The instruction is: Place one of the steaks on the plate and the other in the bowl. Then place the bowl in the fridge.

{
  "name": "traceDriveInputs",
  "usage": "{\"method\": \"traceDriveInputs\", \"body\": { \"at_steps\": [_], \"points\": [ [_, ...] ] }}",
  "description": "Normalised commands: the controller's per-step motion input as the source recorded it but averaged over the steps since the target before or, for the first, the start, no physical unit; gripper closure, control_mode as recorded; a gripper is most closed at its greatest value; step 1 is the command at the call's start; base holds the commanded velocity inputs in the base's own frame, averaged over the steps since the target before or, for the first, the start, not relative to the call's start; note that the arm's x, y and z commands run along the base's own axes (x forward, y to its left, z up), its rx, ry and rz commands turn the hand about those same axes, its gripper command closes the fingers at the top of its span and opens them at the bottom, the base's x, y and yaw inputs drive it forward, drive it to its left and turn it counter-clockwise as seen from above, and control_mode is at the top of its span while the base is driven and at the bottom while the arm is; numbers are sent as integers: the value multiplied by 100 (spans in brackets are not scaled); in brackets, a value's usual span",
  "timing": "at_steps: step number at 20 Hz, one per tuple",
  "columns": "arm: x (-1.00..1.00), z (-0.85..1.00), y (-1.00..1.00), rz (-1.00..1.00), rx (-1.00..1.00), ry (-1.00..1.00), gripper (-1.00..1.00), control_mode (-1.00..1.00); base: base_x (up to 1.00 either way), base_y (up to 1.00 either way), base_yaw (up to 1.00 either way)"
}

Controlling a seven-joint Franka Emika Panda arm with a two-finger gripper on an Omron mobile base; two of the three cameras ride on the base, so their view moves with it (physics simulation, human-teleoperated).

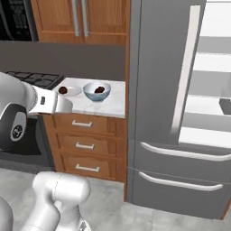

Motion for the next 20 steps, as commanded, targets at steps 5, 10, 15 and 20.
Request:
{"method": "traceDriveInputs", "body": {
  "at_steps": [5,10,15,20],
  "points": [
    [0,0,0,0,0,0,-100,100,99,81,0],
    [0,0,0,0,0,0,-100,100,95,14,0],
    [0,0,0,0,0,0,-100,100,51,9,-13],
    [0,0,0,0,0,0,-100,100,45,68,-24]
  ]
}}
